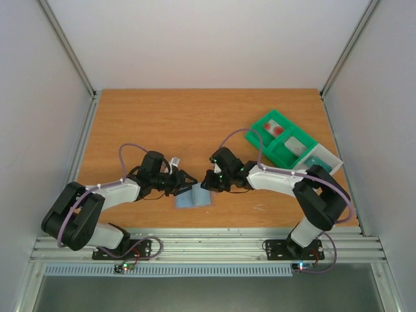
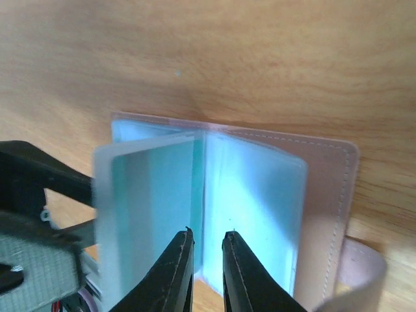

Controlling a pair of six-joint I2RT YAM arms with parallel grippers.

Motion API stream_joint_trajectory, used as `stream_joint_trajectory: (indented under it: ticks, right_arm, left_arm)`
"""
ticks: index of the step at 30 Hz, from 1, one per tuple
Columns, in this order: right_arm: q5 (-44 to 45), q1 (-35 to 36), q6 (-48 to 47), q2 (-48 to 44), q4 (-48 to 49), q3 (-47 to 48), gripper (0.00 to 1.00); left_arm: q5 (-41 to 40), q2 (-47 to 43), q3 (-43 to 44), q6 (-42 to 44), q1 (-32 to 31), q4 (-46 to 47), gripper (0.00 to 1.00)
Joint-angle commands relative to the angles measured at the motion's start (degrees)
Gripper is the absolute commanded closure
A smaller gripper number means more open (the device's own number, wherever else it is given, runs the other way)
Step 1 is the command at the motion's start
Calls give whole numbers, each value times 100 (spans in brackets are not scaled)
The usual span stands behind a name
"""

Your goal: Take the credit cards out of the card holder

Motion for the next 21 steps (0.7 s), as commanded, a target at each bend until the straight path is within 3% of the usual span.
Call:
stream_joint_trajectory:
  ticks: [1, 7, 21]
  right_arm:
    - [758, -45, -265, -585, -405, -74, 86]
    - [1273, -71, -356, -1069, -684, -159, 85]
    - [1126, -79, -362, -1183, -688, -125, 84]
  left_arm:
    - [-69, 101, 240, 6, -114, 246, 59]
    - [-127, 225, 339, -19, -242, 286, 59]
    - [-241, 202, 405, 118, -281, 6, 59]
